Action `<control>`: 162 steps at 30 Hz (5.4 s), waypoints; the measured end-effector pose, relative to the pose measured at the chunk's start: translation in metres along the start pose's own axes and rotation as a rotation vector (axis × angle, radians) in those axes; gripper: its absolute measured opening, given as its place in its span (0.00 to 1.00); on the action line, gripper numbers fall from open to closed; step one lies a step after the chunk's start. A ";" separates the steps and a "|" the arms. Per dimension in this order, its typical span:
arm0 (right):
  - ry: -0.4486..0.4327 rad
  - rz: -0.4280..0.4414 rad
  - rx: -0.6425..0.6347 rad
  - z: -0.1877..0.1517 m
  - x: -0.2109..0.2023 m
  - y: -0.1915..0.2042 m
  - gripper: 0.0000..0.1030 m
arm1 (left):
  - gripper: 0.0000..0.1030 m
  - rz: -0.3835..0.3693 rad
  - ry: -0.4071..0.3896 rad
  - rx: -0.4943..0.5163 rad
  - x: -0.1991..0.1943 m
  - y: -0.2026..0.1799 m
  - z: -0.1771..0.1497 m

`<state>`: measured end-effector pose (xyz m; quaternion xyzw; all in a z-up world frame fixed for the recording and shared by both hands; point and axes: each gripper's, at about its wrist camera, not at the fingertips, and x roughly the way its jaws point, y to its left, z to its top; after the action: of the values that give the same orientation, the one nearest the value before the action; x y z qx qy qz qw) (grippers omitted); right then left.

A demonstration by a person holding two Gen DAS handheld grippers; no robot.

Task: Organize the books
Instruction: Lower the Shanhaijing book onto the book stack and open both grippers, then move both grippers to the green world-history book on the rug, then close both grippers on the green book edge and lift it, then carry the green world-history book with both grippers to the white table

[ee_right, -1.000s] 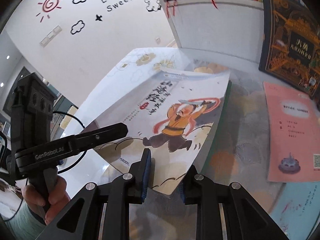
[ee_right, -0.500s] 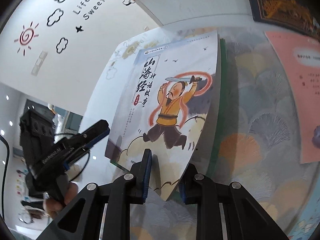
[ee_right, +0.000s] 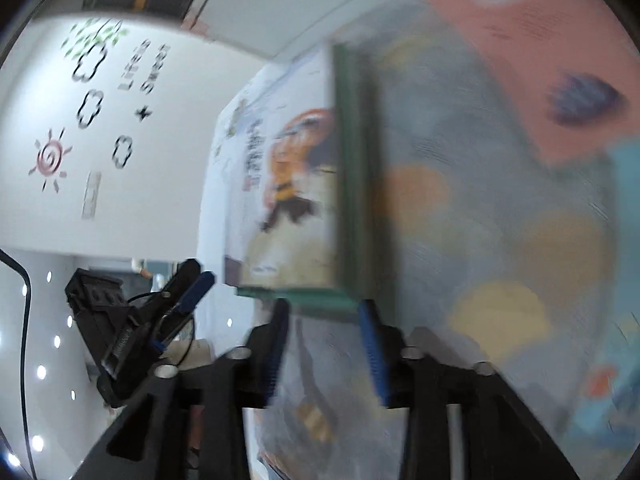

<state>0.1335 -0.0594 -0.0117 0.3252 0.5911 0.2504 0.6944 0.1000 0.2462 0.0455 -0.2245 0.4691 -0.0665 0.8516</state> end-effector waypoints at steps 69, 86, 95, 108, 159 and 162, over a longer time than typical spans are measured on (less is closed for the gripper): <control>-0.485 -0.506 0.145 -0.004 -0.358 -0.336 0.38 | 0.61 -0.193 0.366 0.463 0.221 -0.482 -0.154; -0.292 -0.511 -0.058 -0.098 -0.310 -0.275 0.39 | 0.62 -0.182 0.430 0.318 0.131 -0.398 -0.227; -0.235 -0.511 -0.044 -0.157 -0.314 -0.271 0.40 | 0.50 -0.169 0.429 0.251 0.110 -0.368 -0.276; -0.266 -0.450 -0.017 -0.169 -0.316 -0.272 0.41 | 0.51 -0.459 0.380 0.080 0.078 -0.375 -0.266; -0.370 -0.376 -0.177 -0.178 -0.345 -0.214 0.28 | 0.32 -0.270 0.367 0.293 0.047 -0.404 -0.276; -0.386 -0.398 -0.218 -0.188 -0.346 -0.194 0.28 | 0.32 -0.276 0.342 0.335 0.030 -0.402 -0.273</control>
<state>-0.1199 -0.4120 0.0539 0.1681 0.4698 0.1045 0.8603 -0.0710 -0.2091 0.0757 -0.1279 0.5535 -0.2956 0.7680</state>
